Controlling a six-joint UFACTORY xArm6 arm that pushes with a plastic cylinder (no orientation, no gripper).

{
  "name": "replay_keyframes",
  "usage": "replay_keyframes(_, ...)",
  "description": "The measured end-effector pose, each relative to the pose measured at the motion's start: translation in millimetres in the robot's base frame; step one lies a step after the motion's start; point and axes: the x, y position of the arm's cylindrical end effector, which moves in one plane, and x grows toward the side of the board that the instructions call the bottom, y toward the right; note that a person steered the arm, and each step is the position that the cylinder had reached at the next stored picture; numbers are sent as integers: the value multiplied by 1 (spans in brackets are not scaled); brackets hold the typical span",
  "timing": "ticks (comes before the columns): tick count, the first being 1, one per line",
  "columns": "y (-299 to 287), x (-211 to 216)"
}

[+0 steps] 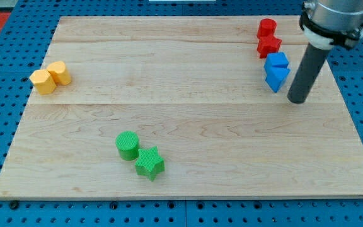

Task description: Slide blue triangle closer to blue cube

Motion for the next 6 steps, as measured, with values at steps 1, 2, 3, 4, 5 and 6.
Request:
replay_keyframes(1, 38, -38)
replay_keyframes(2, 41, -54)
replay_keyframes(3, 30, -32)
replay_keyframes(4, 4, -21)
replay_keyframes(5, -26, -21)
replay_keyframes(6, -39, -16)
